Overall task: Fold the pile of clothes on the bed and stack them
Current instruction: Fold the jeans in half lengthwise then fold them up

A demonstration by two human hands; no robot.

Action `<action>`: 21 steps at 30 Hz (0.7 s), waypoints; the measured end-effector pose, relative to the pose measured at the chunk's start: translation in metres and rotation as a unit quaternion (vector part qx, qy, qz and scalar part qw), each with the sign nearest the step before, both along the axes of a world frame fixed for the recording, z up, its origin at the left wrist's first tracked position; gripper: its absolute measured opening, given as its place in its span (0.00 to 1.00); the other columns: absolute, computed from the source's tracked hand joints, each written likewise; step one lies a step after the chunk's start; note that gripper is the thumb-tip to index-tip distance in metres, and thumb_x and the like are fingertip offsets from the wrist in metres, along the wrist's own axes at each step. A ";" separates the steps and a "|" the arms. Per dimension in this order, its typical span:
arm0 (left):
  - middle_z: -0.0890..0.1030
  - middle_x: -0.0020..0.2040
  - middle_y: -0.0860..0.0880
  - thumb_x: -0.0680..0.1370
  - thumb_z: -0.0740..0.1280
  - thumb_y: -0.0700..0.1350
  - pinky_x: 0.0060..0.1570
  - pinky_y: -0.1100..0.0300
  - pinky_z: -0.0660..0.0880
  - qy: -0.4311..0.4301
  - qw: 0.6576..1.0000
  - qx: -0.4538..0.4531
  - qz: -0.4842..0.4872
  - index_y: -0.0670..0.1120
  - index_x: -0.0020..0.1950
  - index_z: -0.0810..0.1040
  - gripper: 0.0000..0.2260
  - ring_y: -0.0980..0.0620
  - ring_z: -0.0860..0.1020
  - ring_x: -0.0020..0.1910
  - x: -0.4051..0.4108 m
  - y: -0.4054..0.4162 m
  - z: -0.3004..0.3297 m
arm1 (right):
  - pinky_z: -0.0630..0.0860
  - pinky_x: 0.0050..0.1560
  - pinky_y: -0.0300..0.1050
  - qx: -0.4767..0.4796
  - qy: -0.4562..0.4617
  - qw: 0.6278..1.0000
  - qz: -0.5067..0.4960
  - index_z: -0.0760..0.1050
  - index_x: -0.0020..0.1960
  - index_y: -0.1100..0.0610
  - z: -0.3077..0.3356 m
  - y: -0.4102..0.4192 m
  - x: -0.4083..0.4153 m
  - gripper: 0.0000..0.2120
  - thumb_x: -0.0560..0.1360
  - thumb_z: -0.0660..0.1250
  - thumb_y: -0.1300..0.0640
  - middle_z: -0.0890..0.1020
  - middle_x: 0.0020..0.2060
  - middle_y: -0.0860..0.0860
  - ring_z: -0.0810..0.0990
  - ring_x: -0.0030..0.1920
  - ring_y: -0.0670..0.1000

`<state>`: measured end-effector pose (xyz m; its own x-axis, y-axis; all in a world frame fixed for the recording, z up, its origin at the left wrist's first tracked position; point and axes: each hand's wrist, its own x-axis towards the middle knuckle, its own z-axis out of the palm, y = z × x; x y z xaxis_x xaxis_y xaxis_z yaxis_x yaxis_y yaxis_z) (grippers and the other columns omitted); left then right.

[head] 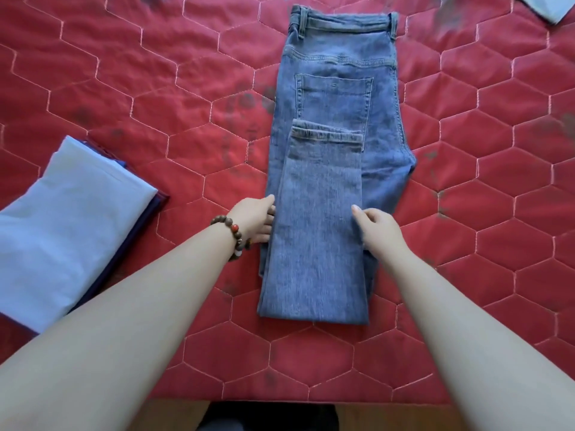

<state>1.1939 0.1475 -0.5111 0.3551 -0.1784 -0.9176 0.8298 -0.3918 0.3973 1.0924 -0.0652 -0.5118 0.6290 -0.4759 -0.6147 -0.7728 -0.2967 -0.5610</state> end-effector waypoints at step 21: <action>0.69 0.33 0.49 0.82 0.60 0.43 0.34 0.61 0.69 0.048 0.997 -0.026 -0.059 0.47 0.38 0.67 0.12 0.53 0.69 0.29 -0.103 0.049 0.011 | 0.75 0.54 0.49 0.068 0.046 0.991 0.105 0.78 0.51 0.58 0.014 0.028 -0.109 0.06 0.78 0.66 0.57 0.83 0.49 0.53 0.80 0.50 0.54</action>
<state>1.0910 0.1965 -0.4997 0.2396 -0.2617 -0.9349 0.8144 -0.4701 0.3403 0.9830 -0.0370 -0.4980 0.6438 -0.2491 -0.7235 -0.7517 -0.3825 -0.5372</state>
